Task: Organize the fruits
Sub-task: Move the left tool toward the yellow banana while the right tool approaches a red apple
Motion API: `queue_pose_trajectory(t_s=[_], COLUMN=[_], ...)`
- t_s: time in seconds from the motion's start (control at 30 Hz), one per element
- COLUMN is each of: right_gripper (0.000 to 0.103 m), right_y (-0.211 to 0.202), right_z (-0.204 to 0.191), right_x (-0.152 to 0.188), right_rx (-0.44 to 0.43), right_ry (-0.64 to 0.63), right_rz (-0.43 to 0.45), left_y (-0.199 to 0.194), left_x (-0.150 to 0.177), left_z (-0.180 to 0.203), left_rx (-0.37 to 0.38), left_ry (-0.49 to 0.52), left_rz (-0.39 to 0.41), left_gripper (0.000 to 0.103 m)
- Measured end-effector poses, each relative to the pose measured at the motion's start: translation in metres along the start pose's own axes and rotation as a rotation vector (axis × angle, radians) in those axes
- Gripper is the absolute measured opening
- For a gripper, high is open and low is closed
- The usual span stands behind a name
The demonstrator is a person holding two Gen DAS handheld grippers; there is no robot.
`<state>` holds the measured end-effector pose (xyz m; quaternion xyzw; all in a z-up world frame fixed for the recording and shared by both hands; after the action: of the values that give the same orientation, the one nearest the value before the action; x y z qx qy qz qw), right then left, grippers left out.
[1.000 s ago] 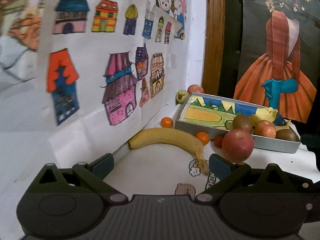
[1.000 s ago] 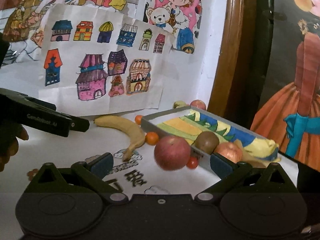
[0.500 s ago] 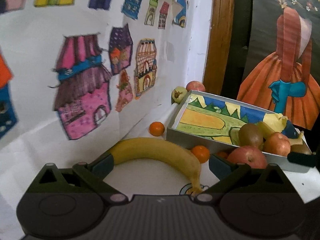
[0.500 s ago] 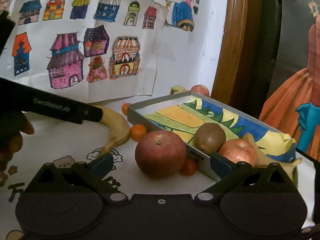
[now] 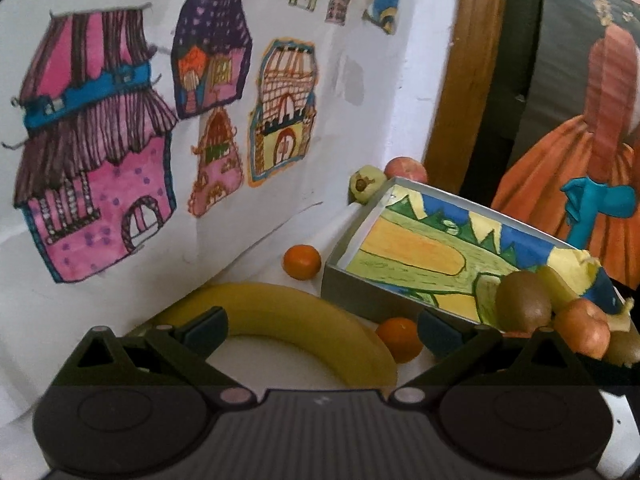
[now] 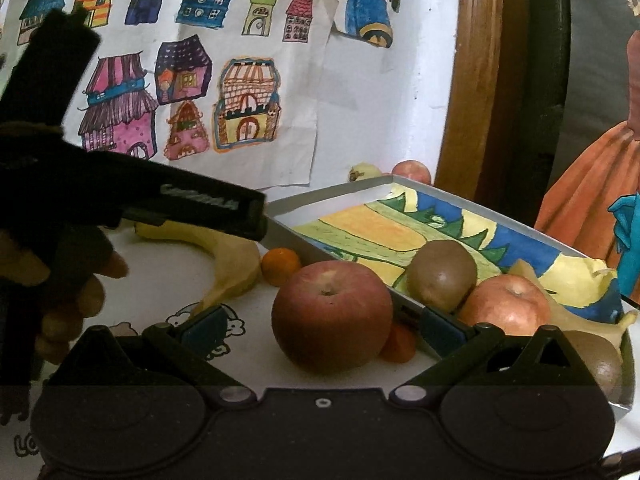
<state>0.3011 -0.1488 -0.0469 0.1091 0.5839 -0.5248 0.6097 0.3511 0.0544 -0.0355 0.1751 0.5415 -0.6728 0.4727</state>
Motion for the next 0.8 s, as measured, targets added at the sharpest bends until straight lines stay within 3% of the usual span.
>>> queue_pose_trajectory(t_s=[0.5,0.8], right_gripper=[0.096,0.094], right_y=[0.009,0.008], right_z=[0.002,0.002], right_x=[-0.003,-0.003], right_rx=[-0.047,-0.043], right_ry=[0.034,0.041], right_rz=[0.003,0.013], left_y=[0.021,0.027], left_x=[0.004,0.006], left_z=[0.009,0.012], left_rx=[-0.067,-0.061], left_ry=[0.021,0.001], left_rz=[0.001,-0.045], left_gripper=[0.103,0.102])
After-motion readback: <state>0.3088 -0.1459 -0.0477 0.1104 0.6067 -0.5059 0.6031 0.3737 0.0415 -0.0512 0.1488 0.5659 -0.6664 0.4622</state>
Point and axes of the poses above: each gripper's, at about its wrist camera, not at the fingertips, and y roughly the way its jaws point, z to its right, x to its underside, the point moved 2 cm from there along y, roughly the way its jaws point, and after that the axes turned 15 degrees about -y, right-handed, at the moved point
